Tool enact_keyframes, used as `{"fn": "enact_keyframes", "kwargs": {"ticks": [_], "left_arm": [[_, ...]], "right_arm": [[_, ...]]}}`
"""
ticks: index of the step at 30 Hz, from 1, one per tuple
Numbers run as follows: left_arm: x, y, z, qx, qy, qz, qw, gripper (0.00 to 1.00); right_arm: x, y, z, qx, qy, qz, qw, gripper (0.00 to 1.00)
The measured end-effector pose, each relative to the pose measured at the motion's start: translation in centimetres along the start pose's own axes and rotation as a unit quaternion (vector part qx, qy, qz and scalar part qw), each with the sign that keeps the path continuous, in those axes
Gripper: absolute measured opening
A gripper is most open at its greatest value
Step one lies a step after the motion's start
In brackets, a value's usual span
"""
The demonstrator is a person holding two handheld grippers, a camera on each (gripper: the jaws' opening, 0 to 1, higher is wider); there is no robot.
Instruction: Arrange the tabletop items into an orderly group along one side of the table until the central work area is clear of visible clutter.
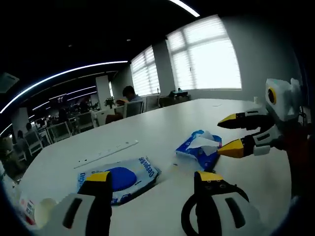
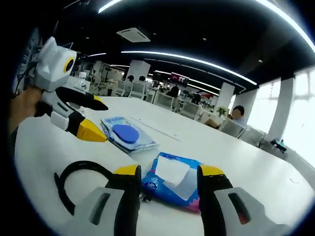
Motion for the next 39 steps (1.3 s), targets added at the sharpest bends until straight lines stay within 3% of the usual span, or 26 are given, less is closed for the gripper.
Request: {"fn": "enact_keyframes", "kwargs": {"ticks": [8, 15, 18, 23, 28, 32, 35, 39], "left_arm": [[2.3, -1.1, 1.2, -0.009, 0.001, 0.054, 0.9985, 0.67], [3.7, -1.3, 1.5, -0.001, -0.008, 0.051, 0.9987, 0.67], [4.9, -1.4, 1.7, 0.005, -0.013, 0.069, 0.9975, 0.67], [6.0, -1.3, 1.8, 0.017, -0.018, 0.086, 0.9959, 0.67], [7.9, -1.8, 1.7, 0.028, -0.034, 0.078, 0.996, 0.66], [8.9, -1.4, 1.4, 0.048, -0.034, 0.077, 0.9953, 0.66], [9.4, -0.9, 1.0, 0.068, -0.031, 0.091, 0.993, 0.64], [10.3, -0.8, 0.9, 0.073, -0.04, 0.09, 0.9925, 0.64]], "right_arm": [[1.8, -2.1, -0.4, -0.01, -0.027, 0.004, 0.9996, 0.42], [3.5, -3.0, -1.2, -0.007, -0.044, 0.027, 0.9986, 0.42], [4.1, -3.4, -1.8, -0.004, -0.052, 0.031, 0.9982, 0.41], [5.1, -3.7, -2.9, 0.004, -0.076, 0.0, 0.9971, 0.38], [6.3, -4.3, -3.9, 0.005, -0.098, -0.02, 0.9949, 0.37], [6.8, -4.2, -4.6, 0.014, -0.107, -0.043, 0.9932, 0.36], [7.2, -4.1, -5.0, 0.018, -0.11, -0.049, 0.9925, 0.36], [8.0, -3.7, -5.2, 0.024, -0.113, -0.041, 0.9924, 0.36]]}}
Point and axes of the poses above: the point that each gripper's makers call its tool centre point, and the gripper's own axes: z roughly backward along the fingers, x roughly to its left, y roughly out of its underside, the point moved 1 cm from there along z, roughly backward along the fingers, and after that the axes turned 3 degrees about -y, right-handed, at the moved point
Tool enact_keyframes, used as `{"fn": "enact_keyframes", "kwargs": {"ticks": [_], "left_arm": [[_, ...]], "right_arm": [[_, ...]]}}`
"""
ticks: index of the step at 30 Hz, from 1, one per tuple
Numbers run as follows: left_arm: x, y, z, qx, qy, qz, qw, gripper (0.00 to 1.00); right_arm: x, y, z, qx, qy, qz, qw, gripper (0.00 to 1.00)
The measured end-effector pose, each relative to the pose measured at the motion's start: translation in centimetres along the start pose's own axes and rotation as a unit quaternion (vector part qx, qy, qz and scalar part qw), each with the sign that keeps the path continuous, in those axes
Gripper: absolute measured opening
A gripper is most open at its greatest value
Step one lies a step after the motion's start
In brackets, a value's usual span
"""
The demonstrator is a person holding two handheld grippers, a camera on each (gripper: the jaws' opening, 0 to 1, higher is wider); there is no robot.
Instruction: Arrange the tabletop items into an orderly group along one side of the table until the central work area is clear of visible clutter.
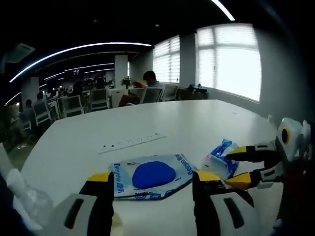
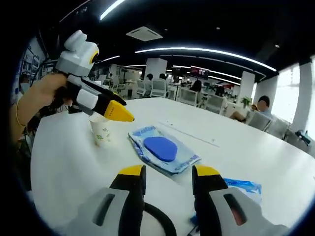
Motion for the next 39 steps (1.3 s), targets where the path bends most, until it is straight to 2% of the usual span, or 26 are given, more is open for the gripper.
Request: {"fn": "enact_keyframes", "kwargs": {"ticks": [6, 7, 10, 13, 15, 16, 17, 19, 23, 25, 27, 29, 31, 39], "left_arm": [[-0.1, 0.8, -0.3, 0.016, 0.016, 0.035, 0.9991, 0.61], [-0.3, 1.1, -0.4, 0.026, 0.02, 0.045, 0.9984, 0.59], [0.0, 0.6, -0.9, 0.035, 0.016, 0.05, 0.998, 0.58], [0.6, 0.5, -1.6, 0.055, 0.004, 0.037, 0.9978, 0.57], [0.5, 0.5, -1.9, 0.062, 0.008, 0.052, 0.9967, 0.57], [0.5, 0.4, -2.1, 0.062, 0.011, 0.058, 0.9963, 0.55], [0.8, 0.4, -2.4, 0.063, 0.008, 0.088, 0.9941, 0.54], [1.2, 0.7, -2.7, 0.073, 0.008, 0.1, 0.9922, 0.53], [2.7, 1.7, -3.2, 0.1, -0.021, 0.08, 0.9916, 0.53], [4.3, 1.4, -4.3, 0.111, -0.03, 0.081, 0.99, 0.53], [4.7, 2.0, -4.4, 0.12, -0.037, 0.077, 0.9891, 0.5], [4.9, 2.6, -4.3, 0.135, -0.041, 0.07, 0.9876, 0.44], [5.0, 3.0, -4.2, 0.141, -0.045, 0.07, 0.9865, 0.44], [4.8, 2.6, -4.6, 0.149, -0.047, 0.057, 0.986, 0.44]], "right_arm": [[0.3, 0.6, -0.4, 0.015, 0.0, 0.012, 0.9998, 0.37], [0.2, 0.7, -0.4, 0.018, 0.0, 0.011, 0.9998, 0.37], [0.1, 0.6, -0.4, 0.018, -0.001, 0.005, 0.9998, 0.37], [-0.2, 0.7, -0.6, 0.02, -0.004, -0.02, 0.9996, 0.36], [-0.2, 0.8, -0.7, 0.021, -0.008, -0.038, 0.999, 0.36], [-0.2, 0.8, -0.7, 0.021, -0.008, -0.039, 0.999, 0.36], [-0.1, 0.8, -0.9, 0.022, -0.01, -0.04, 0.9989, 0.36], [-0.1, 0.8, -1.0, 0.024, -0.011, -0.038, 0.9989, 0.36], [-0.2, 0.8, -1.4, 0.03, -0.017, -0.043, 0.9985, 0.35], [-0.1, 0.8, -1.6, 0.03, -0.019, -0.046, 0.9983, 0.35], [-0.1, 0.9, -1.8, 0.034, -0.019, -0.045, 0.9983, 0.35], [-0.1, 1.0, -1.9, 0.038, -0.019, -0.044, 0.9981, 0.34], [-0.2, 1.0, -2.0, 0.038, -0.019, -0.053, 0.9977, 0.34], [-0.7, 0.7, -2.5, 0.04, -0.011, -0.08, 0.9959, 0.33]]}}
Point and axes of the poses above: the point that each gripper's makers call its tool centre point, and the gripper's own axes: z roughly backward along the fingers, x roughly to its left, y roughly out of its underside, the point moved 1 cm from there along z, roughly backward along the fingers, and after that the axes turned 3 degrees about -y, right-handed, at the moved point
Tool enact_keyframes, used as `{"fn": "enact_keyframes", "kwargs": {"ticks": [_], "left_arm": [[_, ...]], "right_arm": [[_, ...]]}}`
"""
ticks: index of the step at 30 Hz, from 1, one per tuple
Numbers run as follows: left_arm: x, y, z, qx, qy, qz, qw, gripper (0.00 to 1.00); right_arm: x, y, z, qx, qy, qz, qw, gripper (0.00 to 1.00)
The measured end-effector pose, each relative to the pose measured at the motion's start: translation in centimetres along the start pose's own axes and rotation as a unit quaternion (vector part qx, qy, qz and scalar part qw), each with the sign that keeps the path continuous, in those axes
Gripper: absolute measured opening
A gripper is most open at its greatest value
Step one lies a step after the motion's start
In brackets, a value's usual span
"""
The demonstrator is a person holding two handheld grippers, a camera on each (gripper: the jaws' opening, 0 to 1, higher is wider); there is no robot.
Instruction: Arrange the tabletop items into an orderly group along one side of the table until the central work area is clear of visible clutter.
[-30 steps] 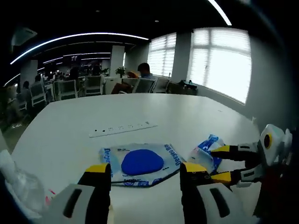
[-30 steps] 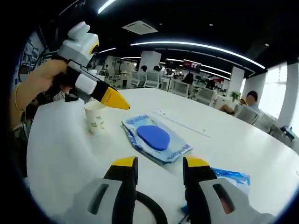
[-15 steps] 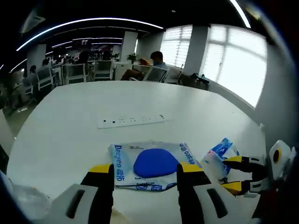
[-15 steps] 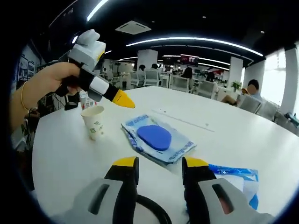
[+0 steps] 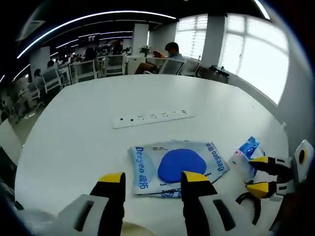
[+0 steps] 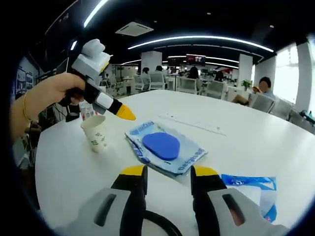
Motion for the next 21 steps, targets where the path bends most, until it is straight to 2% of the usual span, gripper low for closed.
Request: {"fn": "enact_keyframes", "kwargs": {"ticks": [2, 5, 7, 9, 11, 14, 18, 21], "left_arm": [[-0.1, 0.1, 0.1, 0.0, -0.003, -0.004, 1.0, 0.44], [0.8, -0.2, -0.4, 0.009, -0.021, -0.01, 0.9997, 0.43], [1.3, -0.2, -0.8, 0.019, -0.022, -0.022, 0.9993, 0.42], [1.4, -0.2, -1.1, 0.021, -0.017, -0.022, 0.9994, 0.42], [1.1, 0.0, -1.5, 0.027, -0.004, -0.002, 0.9996, 0.42], [0.9, 0.3, -2.1, 0.037, 0.001, 0.0, 0.9993, 0.42], [1.0, 0.9, -2.5, 0.054, -0.015, -0.022, 0.9982, 0.37], [0.6, 0.6, -2.9, 0.059, -0.021, -0.037, 0.9974, 0.29]], "right_arm": [[-0.1, 0.0, -0.3, 0.002, -0.001, -0.013, 0.9999, 0.33], [0.3, 0.8, -0.8, 0.026, -0.015, -0.068, 0.9972, 0.3], [0.1, 1.3, -1.0, 0.039, -0.012, -0.085, 0.9955, 0.3], [-0.1, 1.3, -1.4, 0.041, -0.006, -0.083, 0.9957, 0.3], [-0.4, 1.5, -1.6, 0.049, 0.009, -0.084, 0.9952, 0.3], [-0.5, 1.6, -2.1, 0.053, 0.012, -0.083, 0.9951, 0.3], [-1.0, 2.1, -2.7, 0.063, 0.023, -0.089, 0.9937, 0.3], [-1.3, 2.2, -3.0, 0.064, 0.025, -0.094, 0.9932, 0.3]]}}
Point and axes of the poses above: the point that each gripper's makers call its tool centre point, and the gripper's own axes: z roughly backward along the fingers, x roughly to its left, y roughly out of its underside, the point moved 1 cm from there along z, roughly backward along the fingers, and after that the axes turned 3 degrees about -y, right-handed, at the moved point
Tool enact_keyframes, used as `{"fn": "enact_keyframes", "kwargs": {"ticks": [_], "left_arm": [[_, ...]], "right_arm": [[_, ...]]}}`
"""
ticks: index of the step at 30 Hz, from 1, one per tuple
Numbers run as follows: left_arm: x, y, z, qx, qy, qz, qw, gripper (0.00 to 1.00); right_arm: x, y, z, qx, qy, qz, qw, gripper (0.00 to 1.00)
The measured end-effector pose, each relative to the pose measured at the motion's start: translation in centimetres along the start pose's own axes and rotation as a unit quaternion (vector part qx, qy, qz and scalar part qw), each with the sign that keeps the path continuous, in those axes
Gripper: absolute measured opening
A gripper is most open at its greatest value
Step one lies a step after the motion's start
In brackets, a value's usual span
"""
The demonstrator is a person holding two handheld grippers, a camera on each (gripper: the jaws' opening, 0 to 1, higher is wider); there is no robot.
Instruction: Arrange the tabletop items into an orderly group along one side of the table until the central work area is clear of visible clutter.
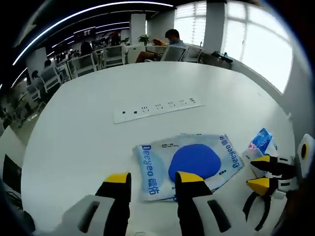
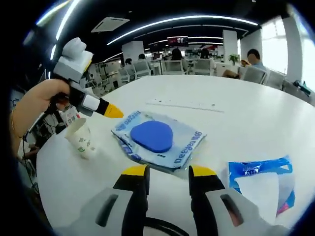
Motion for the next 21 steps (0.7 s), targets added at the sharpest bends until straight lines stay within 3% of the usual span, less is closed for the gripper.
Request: {"fn": "enact_keyframes", "kwargs": {"ticks": [4, 7, 21], "left_arm": [[-0.4, -0.8, -0.4, -0.005, -0.008, -0.003, 1.0, 0.27], [-0.8, -1.2, -1.2, -0.002, 0.003, -0.006, 1.0, 0.28], [1.2, 0.2, -3.6, 0.038, -0.023, -0.004, 0.999, 0.28]], "right_arm": [[-1.1, 0.3, -0.6, 0.005, 0.017, -0.023, 0.9996, 0.29], [-1.4, 0.5, -0.8, 0.008, 0.02, -0.031, 0.9993, 0.29], [-1.6, 0.9, -1.9, 0.015, 0.03, -0.063, 0.9974, 0.27]]}}
Point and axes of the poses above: the point that each gripper's makers call its tool centre point, and the gripper's own axes: z roughly backward along the fingers, x roughly to its left, y roughly out of its underside, the point moved 1 cm from there along z, roughly backward along the fingers, and after that the axes turned 3 degrees about -y, right-handed, at the moved point
